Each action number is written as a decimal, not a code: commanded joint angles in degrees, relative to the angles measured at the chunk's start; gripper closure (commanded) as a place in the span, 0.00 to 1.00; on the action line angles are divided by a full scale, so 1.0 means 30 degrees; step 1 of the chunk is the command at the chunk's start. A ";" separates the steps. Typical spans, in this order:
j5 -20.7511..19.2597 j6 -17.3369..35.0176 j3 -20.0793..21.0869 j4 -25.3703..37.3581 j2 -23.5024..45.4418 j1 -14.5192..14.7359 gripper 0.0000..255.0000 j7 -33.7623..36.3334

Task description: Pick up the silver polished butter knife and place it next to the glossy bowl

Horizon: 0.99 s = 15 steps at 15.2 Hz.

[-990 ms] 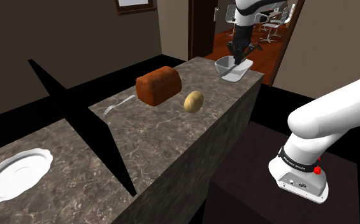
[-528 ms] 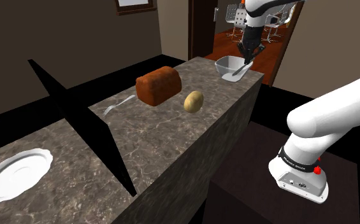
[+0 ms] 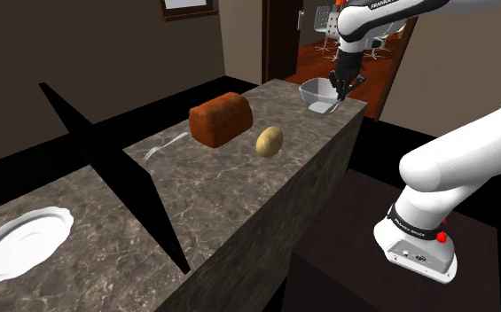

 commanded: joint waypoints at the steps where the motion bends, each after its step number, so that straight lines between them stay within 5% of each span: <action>1: -0.0019 0.0566 -0.0016 -0.0428 0.0128 -0.0014 1.00 -0.0008; 15: -0.0119 0.4501 0.0052 -0.3079 0.1416 -0.0049 1.00 0.0197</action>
